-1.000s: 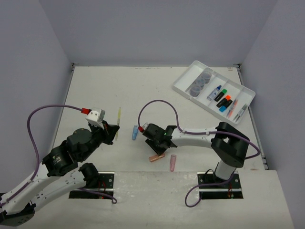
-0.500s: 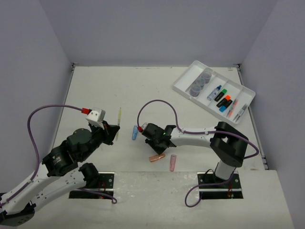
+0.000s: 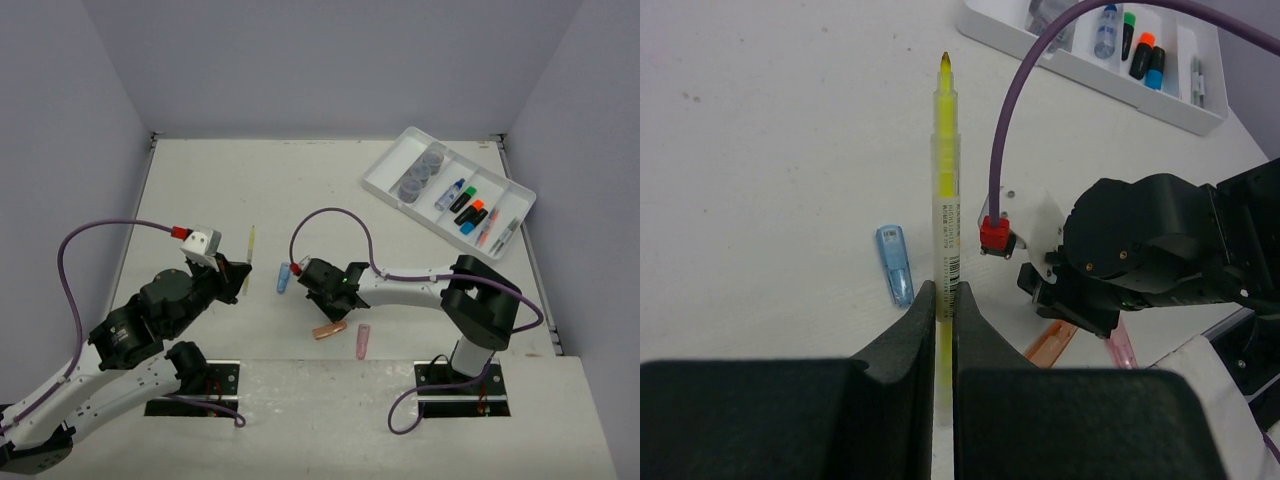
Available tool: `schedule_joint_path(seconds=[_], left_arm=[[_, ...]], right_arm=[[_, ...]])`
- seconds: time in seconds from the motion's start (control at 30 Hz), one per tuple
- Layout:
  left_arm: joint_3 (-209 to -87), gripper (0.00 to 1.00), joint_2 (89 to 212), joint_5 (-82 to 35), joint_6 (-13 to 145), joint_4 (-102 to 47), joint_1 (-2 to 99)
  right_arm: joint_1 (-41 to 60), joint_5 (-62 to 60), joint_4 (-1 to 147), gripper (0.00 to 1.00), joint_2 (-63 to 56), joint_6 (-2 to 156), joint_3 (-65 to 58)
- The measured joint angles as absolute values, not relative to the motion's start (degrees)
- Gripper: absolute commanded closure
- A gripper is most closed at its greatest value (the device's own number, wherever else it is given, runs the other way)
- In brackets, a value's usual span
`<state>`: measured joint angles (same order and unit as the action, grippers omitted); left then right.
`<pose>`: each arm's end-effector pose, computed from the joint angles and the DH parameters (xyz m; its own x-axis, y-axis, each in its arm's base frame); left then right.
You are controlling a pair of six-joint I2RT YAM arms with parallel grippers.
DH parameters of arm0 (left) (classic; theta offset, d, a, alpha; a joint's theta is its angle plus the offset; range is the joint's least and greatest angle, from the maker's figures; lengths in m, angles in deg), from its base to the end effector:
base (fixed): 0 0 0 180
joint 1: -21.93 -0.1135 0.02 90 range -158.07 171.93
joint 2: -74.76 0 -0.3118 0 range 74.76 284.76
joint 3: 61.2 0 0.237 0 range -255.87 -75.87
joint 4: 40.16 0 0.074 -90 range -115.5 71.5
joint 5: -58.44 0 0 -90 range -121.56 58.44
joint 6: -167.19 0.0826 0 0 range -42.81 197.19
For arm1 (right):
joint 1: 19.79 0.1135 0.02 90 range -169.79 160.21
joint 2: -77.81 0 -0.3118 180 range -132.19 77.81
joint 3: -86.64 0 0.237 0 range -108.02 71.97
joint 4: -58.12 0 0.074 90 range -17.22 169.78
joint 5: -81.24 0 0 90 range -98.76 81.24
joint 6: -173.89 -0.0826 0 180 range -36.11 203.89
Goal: Sort the stationery into containers
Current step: Pick up the pen cap from the center of the board.
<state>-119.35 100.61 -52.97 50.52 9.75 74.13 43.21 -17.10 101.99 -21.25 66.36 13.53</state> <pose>0.0750 -0.0475 0.3304 -0.4002 -0.1659 -0.9013 0.3836 0.8629 -0.3291 0.1632 0.2939 0.1715 -0.6650 -0.6487 -0.3700 -0.6906 0.7227 -0.0259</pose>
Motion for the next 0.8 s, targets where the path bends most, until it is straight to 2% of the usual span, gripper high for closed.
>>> schedule_joint_path(seconds=[0.23,0.4,0.6,0.8], left_arm=[[-119.35,1.0,100.81,-52.99,50.52,9.77,74.13],[-119.35,1.0,102.38,-52.99,50.54,9.75,74.13],[-119.54,1.0,105.23,-49.61,50.47,8.99,74.13],[-120.43,1.0,108.51,-32.99,51.72,4.02,74.13]], right_arm=[[40.74,-22.71,102.11,1.0,-20.0,62.51,13.53],[33.5,-20.99,98.1,1.0,-8.39,58.03,17.04],[25.64,-7.64,89.06,1.0,11.69,58.17,24.01],[25.59,17.68,82.02,1.0,26.78,64.68,32.12]])
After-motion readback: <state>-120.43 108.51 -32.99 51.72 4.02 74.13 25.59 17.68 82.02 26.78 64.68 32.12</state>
